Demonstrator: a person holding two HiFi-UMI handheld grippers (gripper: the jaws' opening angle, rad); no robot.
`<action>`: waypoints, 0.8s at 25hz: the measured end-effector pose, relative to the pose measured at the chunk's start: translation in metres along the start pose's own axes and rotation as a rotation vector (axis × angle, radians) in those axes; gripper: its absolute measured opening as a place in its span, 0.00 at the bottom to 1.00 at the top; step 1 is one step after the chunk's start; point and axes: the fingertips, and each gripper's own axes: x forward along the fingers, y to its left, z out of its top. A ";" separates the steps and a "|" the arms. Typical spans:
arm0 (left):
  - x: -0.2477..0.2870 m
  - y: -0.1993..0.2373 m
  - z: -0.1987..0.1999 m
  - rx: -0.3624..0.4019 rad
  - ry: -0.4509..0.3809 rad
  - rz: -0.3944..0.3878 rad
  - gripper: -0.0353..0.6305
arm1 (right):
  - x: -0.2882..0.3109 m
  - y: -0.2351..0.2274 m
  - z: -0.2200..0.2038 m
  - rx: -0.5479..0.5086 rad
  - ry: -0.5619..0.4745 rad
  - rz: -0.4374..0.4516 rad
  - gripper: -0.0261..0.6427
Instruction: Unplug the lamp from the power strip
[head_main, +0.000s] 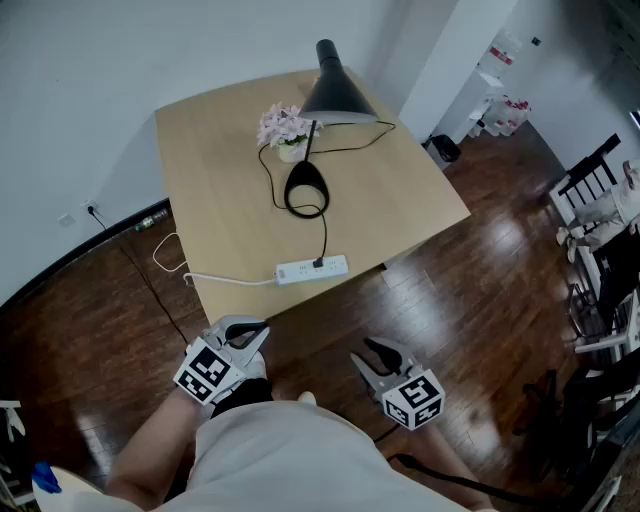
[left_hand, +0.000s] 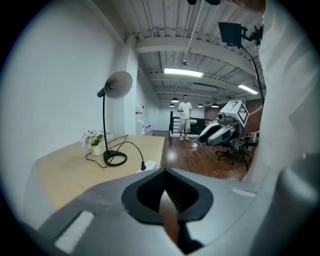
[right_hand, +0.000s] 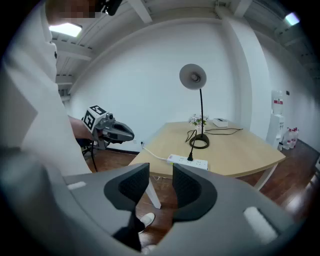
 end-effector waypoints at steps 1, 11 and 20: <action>0.009 0.012 -0.002 0.004 0.004 -0.019 0.06 | 0.014 -0.006 0.007 -0.002 0.000 -0.008 0.26; 0.095 0.096 -0.042 -0.028 0.127 -0.095 0.06 | 0.149 -0.064 0.027 0.064 0.080 -0.058 0.26; 0.171 0.113 -0.064 -0.015 0.257 -0.138 0.06 | 0.231 -0.120 0.012 0.001 0.235 -0.044 0.24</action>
